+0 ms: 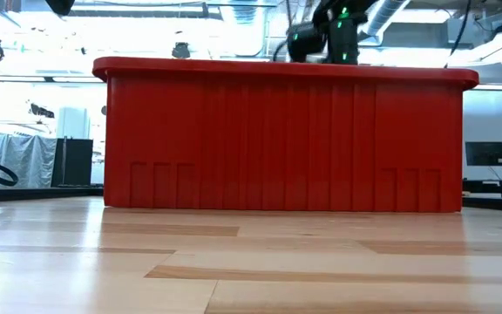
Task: Pick and place slides into bin
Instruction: Return to Home Position
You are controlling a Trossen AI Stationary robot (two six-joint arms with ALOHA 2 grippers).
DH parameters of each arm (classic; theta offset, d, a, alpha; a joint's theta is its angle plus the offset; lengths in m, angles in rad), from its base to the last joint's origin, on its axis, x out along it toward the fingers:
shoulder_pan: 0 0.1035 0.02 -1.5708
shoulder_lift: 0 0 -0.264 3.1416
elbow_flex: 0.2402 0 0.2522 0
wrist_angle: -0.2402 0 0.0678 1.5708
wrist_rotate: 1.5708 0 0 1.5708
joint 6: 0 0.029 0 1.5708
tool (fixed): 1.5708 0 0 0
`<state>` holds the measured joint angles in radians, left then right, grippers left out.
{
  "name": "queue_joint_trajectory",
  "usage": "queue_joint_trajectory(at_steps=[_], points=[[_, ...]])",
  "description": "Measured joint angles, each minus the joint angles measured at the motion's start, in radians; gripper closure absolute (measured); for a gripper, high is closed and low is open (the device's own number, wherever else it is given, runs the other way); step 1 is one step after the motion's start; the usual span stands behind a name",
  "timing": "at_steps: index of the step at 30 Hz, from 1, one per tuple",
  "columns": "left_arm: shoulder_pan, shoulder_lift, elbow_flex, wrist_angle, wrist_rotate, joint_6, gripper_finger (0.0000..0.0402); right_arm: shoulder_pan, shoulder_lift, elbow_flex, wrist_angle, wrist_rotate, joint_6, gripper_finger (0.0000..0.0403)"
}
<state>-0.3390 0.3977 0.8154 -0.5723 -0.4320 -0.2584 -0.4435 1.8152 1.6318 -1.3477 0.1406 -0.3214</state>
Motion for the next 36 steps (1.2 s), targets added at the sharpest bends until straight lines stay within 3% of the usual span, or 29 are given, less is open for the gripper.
queue_joint_trajectory(at_steps=[7, 19, 26, 36], points=[[0.000, 0.000, 0.000, 0.012, 0.000, 0.002, 0.0308, -0.010, -0.132, 0.121, 0.062, 0.023, 0.076, 0.0342], [0.000, -0.001, 0.000, 0.111, -0.020, 0.067, 0.0308, 0.049, -0.542, 0.130, 0.536, 0.023, 0.376, 0.0342], [0.000, -0.024, 0.000, 0.203, -0.018, 0.178, 0.0308, 0.156, -0.794, -0.057, 0.738, 0.027, 0.428, 0.0342], [0.000, -0.123, 0.000, 0.189, 0.113, 0.172, 0.0308, 0.371, -1.110, -0.538, 1.016, 0.183, 0.540, 0.0342]])
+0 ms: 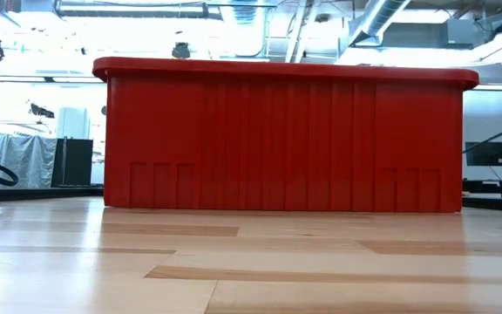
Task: Pick and place slides into bin
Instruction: Return to Home Position
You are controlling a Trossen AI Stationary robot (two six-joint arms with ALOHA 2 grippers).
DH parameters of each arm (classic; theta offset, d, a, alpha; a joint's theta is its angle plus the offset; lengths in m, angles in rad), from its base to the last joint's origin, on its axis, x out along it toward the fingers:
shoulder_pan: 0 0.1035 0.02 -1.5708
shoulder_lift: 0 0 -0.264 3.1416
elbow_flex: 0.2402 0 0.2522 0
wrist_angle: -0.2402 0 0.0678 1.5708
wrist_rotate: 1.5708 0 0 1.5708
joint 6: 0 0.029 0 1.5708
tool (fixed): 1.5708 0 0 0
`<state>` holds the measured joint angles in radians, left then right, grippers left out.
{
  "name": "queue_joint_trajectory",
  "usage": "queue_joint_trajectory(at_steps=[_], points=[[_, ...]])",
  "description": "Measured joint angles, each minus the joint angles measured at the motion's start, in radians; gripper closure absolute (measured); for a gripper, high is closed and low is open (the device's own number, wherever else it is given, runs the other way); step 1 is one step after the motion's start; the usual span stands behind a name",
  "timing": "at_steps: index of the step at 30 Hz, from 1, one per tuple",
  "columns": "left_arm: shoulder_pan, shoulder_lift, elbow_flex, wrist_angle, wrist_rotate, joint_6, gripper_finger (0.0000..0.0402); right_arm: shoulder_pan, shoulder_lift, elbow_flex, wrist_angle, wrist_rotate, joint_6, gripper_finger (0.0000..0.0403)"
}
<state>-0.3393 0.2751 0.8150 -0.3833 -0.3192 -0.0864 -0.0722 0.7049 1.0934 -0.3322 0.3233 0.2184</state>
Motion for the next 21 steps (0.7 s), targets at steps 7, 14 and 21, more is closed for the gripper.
queue_joint_trajectory(at_steps=[7, 14, 21], points=[[0.000, -0.004, -0.009, -0.066, 0.029, -0.032, 0.0308, 0.134, -0.123, -0.217, 0.124, 0.033, -0.014, 0.0342], [0.000, -0.077, -0.163, 0.005, 0.050, -0.041, 0.0308, 0.291, -0.183, -0.306, 0.130, 0.173, -0.047, 0.0342], [0.000, -0.265, -0.282, 0.014, 0.098, -0.044, 0.0308, 0.438, -0.241, -0.316, 0.115, 0.236, -0.116, 0.0342]])
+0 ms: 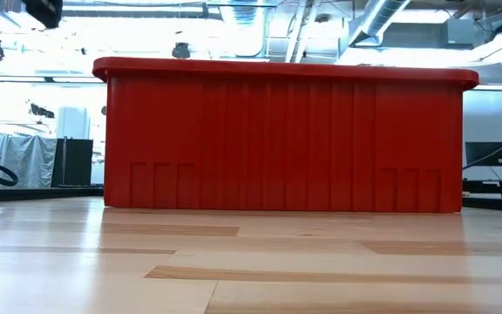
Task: Pick and place slides into bin
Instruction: Return to Home Position
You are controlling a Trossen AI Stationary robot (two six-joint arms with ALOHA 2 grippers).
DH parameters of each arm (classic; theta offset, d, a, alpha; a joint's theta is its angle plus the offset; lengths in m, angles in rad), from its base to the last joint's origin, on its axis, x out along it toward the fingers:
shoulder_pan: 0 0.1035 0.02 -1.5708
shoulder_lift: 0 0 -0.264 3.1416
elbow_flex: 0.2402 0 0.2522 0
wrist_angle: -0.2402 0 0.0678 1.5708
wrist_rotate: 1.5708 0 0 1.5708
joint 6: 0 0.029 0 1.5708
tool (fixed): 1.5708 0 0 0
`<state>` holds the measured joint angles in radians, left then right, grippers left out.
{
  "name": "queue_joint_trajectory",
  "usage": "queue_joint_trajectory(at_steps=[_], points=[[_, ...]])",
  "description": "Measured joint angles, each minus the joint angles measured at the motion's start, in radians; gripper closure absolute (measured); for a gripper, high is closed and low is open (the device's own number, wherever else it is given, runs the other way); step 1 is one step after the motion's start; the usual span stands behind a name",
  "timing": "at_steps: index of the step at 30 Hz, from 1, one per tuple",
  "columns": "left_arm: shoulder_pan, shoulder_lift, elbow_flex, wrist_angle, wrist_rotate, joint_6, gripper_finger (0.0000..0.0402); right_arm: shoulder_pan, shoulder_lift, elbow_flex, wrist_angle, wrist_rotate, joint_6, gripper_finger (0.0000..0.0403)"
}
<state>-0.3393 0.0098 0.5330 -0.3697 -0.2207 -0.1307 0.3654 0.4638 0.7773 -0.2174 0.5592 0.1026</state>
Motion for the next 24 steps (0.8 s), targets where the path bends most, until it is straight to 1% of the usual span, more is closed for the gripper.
queue_joint_trajectory(at_steps=[4, 7, 11, 15, 16, 19, 22, 24], points=[[0.000, 0.001, -0.074, 0.004, -0.002, -0.001, 0.0308, 0.055, -0.025, -0.001, -0.048, 0.070, -0.005, 0.0342], [0.000, 0.019, -0.155, 0.113, -0.001, -0.005, 0.0308, 0.081, -0.040, -0.023, -0.054, 0.125, 0.001, 0.0342], [0.000, 0.002, -0.240, 0.224, 0.031, -0.005, 0.0308, 0.100, -0.047, -0.080, -0.011, 0.127, 0.002, 0.0342], [0.000, -0.007, -0.274, 0.224, 0.033, -0.027, 0.0308, 0.100, -0.048, -0.161, 0.069, 0.113, 0.021, 0.0342], [0.000, -0.007, -0.275, 0.227, 0.033, -0.028, 0.0308, 0.100, -0.048, -0.182, 0.094, 0.089, 0.021, 0.0342], [0.000, -0.006, -0.275, 0.227, 0.033, -0.028, 0.0308, 0.100, -0.048, -0.245, 0.207, -0.050, -0.002, 0.0342], [0.000, -0.006, -0.275, 0.231, 0.032, -0.021, 0.0308, 0.100, -0.047, -0.306, 0.328, -0.258, -0.037, 0.0342], [0.000, -0.006, -0.275, 0.227, 0.033, -0.021, 0.0308, 0.101, -0.048, -0.342, 0.390, -0.366, -0.049, 0.0342]])
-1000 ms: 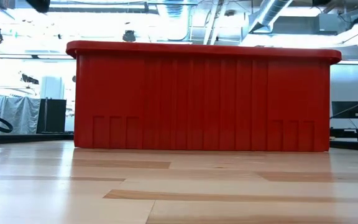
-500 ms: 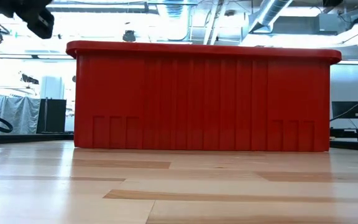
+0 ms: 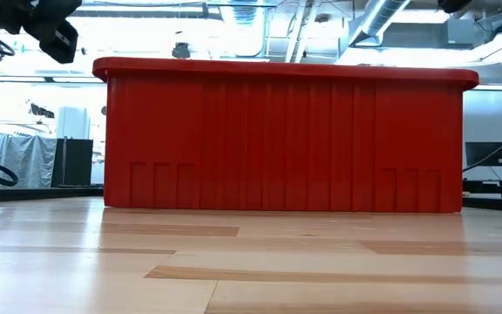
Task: Pick and place slides into bin
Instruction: Return to Home Position
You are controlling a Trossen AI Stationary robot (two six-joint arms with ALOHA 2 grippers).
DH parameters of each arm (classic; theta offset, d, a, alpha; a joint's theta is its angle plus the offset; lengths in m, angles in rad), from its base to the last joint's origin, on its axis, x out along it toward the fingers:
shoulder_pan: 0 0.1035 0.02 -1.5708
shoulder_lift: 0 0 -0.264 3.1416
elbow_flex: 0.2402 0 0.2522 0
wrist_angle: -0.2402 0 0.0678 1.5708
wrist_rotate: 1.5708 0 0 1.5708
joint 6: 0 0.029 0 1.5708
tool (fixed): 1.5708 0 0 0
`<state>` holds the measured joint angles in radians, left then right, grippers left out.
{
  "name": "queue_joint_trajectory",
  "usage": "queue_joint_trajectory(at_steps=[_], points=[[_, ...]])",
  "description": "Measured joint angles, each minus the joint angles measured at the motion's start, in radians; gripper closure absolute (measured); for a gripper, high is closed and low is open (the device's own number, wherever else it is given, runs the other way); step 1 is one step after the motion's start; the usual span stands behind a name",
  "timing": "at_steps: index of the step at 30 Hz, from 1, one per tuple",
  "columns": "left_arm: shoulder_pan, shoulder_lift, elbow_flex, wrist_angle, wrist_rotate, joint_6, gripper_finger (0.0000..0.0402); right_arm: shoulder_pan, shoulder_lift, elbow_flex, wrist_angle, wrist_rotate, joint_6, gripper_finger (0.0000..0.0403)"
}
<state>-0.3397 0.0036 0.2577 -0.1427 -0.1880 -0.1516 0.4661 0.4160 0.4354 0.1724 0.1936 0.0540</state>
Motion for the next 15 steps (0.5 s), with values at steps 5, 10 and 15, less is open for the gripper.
queue_joint_trajectory(at_steps=[5, 10, 15], points=[[0.000, 0.000, 0.000, -0.005, 0.079, 0.030, 0.0308, 0.010, 0.000, -0.103, 0.142, -0.029, -0.007, 0.0342], [0.000, 0.000, 0.000, -0.005, 0.185, 0.043, 0.0308, 0.015, 0.001, -0.218, 0.321, -0.014, -0.008, 0.0342], [0.000, 0.000, 0.000, -0.038, 0.209, 0.025, 0.0308, 0.053, 0.001, -0.298, 0.390, -0.035, 0.032, 0.0342]])
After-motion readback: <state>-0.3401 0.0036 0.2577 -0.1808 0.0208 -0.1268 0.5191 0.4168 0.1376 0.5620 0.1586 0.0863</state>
